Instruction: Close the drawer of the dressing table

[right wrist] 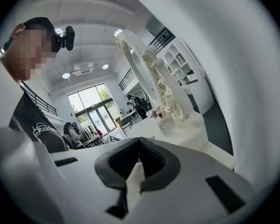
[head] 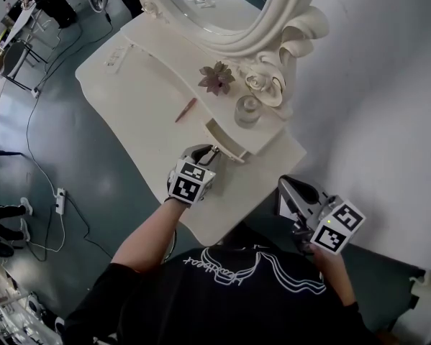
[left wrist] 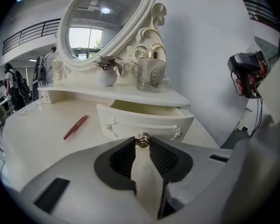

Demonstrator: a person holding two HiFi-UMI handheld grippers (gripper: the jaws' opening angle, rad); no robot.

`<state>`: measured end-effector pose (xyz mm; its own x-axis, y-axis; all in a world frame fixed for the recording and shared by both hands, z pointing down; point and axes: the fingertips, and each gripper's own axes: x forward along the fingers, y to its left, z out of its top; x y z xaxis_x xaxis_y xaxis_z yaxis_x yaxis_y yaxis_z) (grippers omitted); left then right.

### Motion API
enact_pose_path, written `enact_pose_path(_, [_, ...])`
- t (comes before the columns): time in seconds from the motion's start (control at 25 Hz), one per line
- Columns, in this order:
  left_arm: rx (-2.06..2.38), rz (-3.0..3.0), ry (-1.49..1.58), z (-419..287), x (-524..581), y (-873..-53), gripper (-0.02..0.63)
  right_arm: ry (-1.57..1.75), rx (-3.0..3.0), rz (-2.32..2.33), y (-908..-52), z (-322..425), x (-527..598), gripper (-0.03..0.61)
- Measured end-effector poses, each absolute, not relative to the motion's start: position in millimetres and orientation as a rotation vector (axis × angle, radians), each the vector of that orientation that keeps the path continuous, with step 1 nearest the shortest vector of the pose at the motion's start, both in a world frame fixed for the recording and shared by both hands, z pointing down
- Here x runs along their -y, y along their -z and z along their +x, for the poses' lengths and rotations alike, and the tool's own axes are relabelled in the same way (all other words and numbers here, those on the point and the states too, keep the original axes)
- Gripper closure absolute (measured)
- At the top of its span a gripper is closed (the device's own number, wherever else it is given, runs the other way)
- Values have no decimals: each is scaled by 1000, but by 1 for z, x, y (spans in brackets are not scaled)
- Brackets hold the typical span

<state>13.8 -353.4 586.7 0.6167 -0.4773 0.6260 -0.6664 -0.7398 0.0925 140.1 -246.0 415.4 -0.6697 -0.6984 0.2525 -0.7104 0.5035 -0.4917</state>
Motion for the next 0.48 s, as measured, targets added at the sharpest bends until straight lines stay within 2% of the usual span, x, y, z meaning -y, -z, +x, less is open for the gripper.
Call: enact_pose_path(0.48, [918, 2554, -820, 32, 372, -586, 517, -912, 2685, 1290, -421, 151, 251, 574])
